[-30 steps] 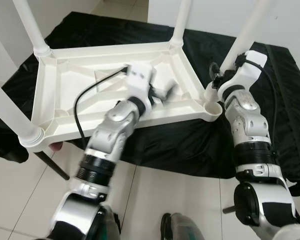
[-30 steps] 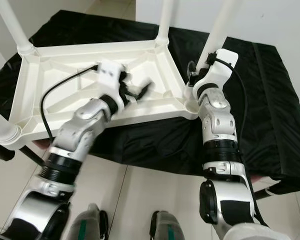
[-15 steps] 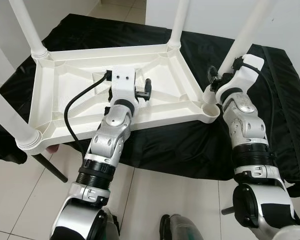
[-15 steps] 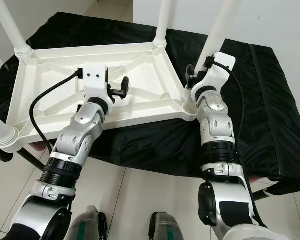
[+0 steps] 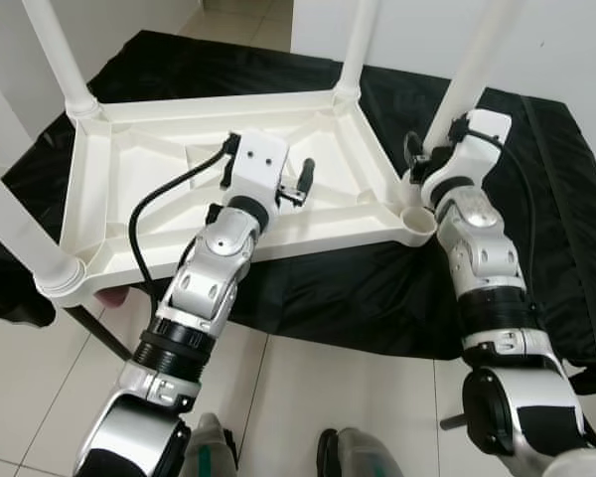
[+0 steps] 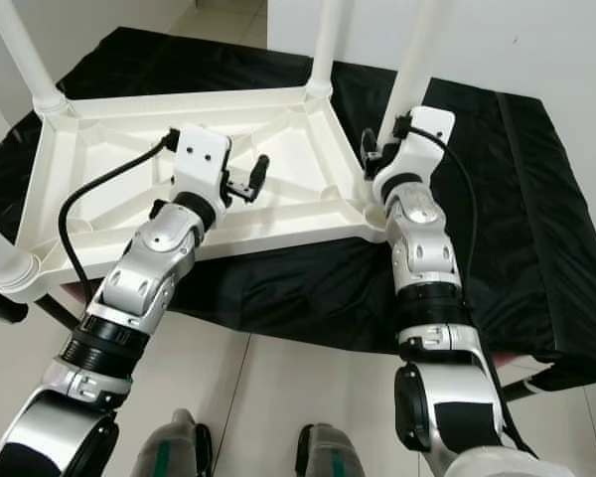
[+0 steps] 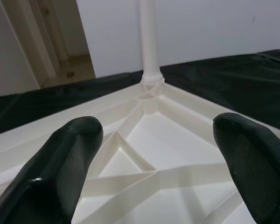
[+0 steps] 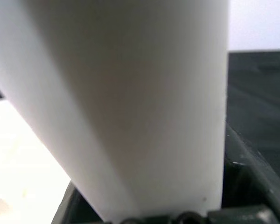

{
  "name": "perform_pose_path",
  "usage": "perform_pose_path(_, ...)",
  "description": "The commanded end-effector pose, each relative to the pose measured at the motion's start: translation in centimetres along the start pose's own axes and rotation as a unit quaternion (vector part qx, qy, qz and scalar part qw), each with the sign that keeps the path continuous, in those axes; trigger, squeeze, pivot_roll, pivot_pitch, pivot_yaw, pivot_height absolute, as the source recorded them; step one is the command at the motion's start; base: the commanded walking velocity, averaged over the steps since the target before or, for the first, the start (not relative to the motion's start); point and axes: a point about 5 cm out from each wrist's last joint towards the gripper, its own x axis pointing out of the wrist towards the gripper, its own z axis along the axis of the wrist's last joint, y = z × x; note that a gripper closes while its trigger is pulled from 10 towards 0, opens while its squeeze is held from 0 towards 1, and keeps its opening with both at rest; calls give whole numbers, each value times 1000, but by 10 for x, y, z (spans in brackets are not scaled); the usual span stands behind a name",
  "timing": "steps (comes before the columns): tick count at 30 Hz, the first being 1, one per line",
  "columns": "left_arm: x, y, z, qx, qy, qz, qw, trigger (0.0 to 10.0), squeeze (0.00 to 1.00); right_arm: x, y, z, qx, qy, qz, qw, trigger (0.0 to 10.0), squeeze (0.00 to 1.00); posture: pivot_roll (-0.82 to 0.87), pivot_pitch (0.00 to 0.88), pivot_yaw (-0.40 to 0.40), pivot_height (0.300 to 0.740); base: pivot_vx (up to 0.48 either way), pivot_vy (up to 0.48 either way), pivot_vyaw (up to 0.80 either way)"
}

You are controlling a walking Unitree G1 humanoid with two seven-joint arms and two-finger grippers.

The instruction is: Building children table

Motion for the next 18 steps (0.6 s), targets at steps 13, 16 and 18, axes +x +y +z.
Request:
perform_pose_path(13,-17,-36,14,2,-17,-188,982,10000,0,-8,-6,-12,-4,9,-23,1000,10000,0,-40,24,-6,740,0,0,0)
perform_pose_path(16,-18,-38,14,4,-14,-195,981,10000,0,-8,-7,-15,4,13,-24,1000,10000,0,-35,32,-1,740,0,0,0)
perform_pose_path(18,-20,-40,14,4,-12,-204,979,10000,0,-8,-8,-20,15,19,-28,999,10000,0,-33,33,1,740,0,0,0)
